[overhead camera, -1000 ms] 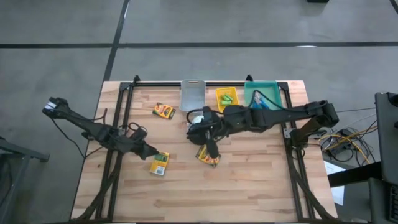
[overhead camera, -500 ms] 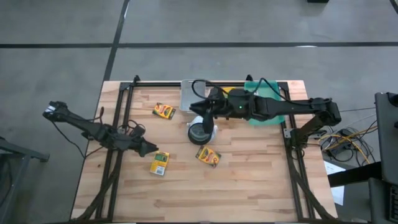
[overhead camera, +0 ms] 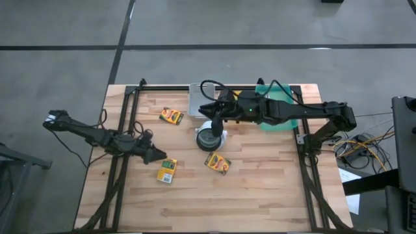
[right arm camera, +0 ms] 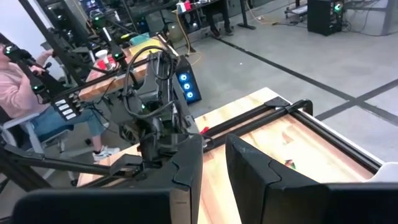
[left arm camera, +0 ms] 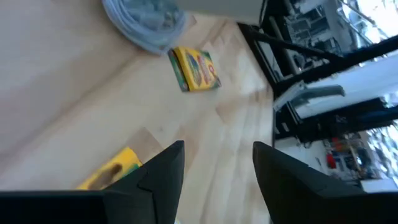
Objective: Pick & Place School Supplies
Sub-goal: Put the pack of crayon into the gray bin
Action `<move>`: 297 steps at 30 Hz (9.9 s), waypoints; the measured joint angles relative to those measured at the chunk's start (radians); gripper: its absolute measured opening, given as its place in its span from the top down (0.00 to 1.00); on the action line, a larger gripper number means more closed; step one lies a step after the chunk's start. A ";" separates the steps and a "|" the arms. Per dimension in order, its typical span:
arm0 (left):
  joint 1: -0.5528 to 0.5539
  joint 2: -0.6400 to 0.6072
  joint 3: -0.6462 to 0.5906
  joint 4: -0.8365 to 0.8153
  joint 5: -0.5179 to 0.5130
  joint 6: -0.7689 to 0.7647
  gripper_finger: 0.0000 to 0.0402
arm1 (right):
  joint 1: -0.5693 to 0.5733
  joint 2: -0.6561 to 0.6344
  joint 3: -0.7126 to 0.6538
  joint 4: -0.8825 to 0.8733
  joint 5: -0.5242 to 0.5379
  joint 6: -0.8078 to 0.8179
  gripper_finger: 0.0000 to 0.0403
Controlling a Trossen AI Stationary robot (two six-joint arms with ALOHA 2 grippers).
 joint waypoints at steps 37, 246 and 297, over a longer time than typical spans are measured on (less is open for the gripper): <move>0.258 0.016 0.152 -0.190 0.406 0.095 0.52 | 0.000 0.000 0.000 0.000 -0.002 0.000 0.83; 0.553 0.894 0.198 0.117 0.808 0.419 0.57 | 0.000 0.001 -0.001 0.000 -0.002 0.003 0.83; 0.504 0.572 0.372 -0.006 0.671 0.602 0.59 | 0.000 0.001 -0.001 0.000 -0.002 0.003 0.83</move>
